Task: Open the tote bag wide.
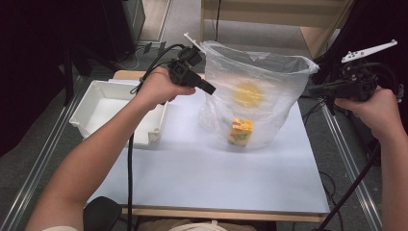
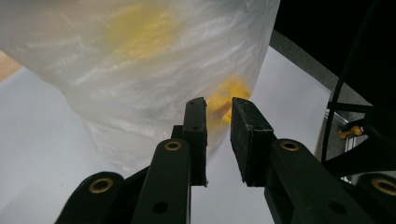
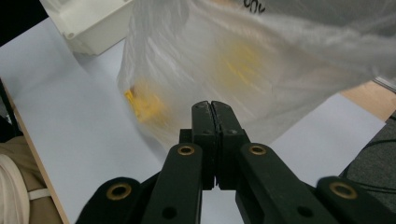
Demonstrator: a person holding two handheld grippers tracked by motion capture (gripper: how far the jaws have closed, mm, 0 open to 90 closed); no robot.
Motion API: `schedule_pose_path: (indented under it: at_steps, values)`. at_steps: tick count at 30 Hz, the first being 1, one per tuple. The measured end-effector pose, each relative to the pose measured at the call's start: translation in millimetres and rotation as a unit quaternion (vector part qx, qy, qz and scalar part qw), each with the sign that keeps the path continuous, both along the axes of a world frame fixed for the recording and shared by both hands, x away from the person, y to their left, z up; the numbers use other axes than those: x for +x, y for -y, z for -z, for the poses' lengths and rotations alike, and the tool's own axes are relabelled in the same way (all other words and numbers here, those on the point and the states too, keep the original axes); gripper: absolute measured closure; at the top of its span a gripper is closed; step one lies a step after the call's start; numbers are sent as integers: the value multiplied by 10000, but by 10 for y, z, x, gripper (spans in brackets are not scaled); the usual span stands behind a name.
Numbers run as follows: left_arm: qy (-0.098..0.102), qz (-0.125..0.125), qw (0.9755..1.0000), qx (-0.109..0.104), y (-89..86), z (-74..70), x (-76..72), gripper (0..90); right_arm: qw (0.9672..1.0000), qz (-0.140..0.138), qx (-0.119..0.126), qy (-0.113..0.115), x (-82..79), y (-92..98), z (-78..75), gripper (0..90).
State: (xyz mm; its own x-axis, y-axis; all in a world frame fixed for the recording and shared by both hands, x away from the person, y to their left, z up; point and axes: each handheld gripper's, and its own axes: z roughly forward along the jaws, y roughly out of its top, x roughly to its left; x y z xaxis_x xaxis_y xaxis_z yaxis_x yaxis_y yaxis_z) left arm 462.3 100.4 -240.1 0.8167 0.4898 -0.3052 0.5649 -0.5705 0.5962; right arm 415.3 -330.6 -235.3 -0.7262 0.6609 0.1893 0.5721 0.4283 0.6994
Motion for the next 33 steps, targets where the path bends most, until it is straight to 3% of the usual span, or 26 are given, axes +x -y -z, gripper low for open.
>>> schedule_pose_path:
  at_steps: [4,10,14,20,27,31,32,33]
  values:
    - [36,44,10000,65,81,-92,76,780,9999,-109,80,-55,98,-44,-157,900]
    - [60,105,9998,126,187,-187,187,793,9996,-61,186,-212,271,-118,-337,900]
    - [55,109,9998,149,247,-239,249,806,9983,10,352,-475,432,-163,-400,900]
    - [150,101,9997,192,307,-303,316,836,9976,127,303,-602,628,-225,-413,900]
    - [192,-97,9995,226,419,-347,489,884,9979,126,239,-593,749,-353,-405,900]
    - [387,-523,9978,116,467,-396,550,900,9982,176,115,-566,781,-426,-390,900]
    - [387,-523,9978,116,467,-396,550,900,9982,176,115,-566,781,-426,-390,900]
    - [440,-699,9965,118,514,-399,560,900,9982,182,71,-560,792,-449,-373,900]
